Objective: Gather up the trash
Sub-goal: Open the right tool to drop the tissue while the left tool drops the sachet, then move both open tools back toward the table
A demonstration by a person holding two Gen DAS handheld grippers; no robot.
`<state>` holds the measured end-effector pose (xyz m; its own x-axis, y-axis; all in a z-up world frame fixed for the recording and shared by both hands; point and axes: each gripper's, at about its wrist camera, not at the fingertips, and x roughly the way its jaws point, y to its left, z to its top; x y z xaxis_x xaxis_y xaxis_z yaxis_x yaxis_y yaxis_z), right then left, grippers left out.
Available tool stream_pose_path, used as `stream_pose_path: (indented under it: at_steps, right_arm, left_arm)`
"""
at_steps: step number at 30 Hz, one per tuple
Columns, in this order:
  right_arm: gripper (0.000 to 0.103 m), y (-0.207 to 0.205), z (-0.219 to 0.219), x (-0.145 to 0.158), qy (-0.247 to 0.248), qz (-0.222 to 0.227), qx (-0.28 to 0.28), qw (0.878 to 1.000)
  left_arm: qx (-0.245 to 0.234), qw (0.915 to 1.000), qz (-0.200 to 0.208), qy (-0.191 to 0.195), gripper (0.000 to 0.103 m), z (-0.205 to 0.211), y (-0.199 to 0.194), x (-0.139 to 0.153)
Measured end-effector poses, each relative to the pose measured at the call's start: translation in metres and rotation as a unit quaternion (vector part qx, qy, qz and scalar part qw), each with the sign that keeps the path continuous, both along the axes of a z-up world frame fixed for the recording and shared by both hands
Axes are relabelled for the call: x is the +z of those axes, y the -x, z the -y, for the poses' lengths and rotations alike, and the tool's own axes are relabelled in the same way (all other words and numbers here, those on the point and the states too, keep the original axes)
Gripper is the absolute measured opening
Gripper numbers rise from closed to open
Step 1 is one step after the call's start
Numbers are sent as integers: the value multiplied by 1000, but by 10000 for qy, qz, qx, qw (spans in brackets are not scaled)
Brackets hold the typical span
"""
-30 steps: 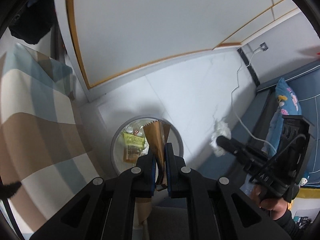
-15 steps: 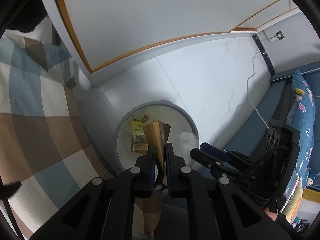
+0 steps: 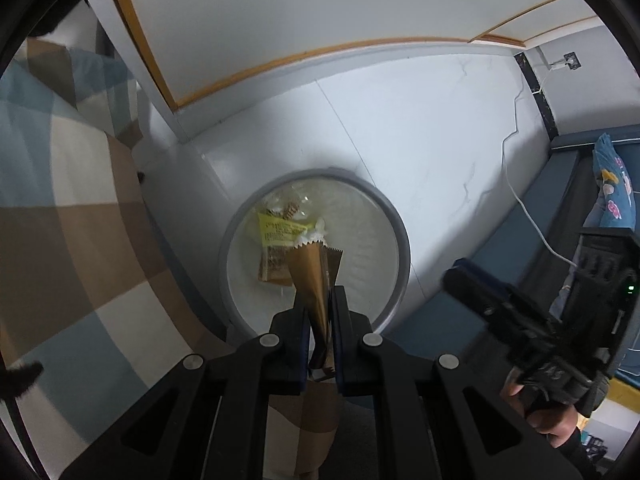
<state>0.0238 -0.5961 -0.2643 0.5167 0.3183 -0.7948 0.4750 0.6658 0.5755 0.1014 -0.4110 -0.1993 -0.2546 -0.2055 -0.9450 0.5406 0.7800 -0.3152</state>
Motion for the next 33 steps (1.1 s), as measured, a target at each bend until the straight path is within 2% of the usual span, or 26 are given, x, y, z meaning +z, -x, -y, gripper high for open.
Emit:
stream_pose_path:
  at_steps: [3, 5, 10, 12, 14, 17, 19, 24, 27, 33]
  right_arm:
    - [57, 3, 4, 5, 107, 23, -107, 9999]
    - [57, 4, 5, 6, 143, 18, -165, 9998]
    - [57, 7, 9, 8, 144, 12, -283, 9995]
    - [57, 8, 10, 9, 146, 11, -296, 9995]
    - [57, 9, 9, 9, 147, 1, -295, 9995]
    - [57, 11, 8, 10, 140, -4, -314, 9994]
    - [57, 12, 8, 11, 130, -19, -323, 9994]
    - [58, 13, 6, 23, 204, 31, -332, 9992]
    - [65, 13, 4, 40, 432, 109, -363, 9983]
    - [70, 10, -3, 76, 675, 366, -277, 9967]
  left_arm:
    - [-63, 9998, -196, -57, 9, 3, 1, -5]
    - [-86, 9995, -169, -246, 9, 6, 1, -8]
    - [-170, 9991, -211, -331, 11, 11, 3, -12]
    - [-174, 9991, -210, -329, 14, 10, 5, -12]
    - [-145, 9993, -146, -299, 25, 9, 5, -9]
    - [-99, 9997, 68, -235, 40, 5, 4, 0]
    - [-76, 9994, 275, -170, 43, 3, 4, 10]
    - [-8, 9977, 680, -31, 44, -3, 5, 36]
    - [60, 9940, 1081, 151, 44, -9, 6, 56]
    - [217, 9859, 1621, 354, 48, -25, 10, 92]
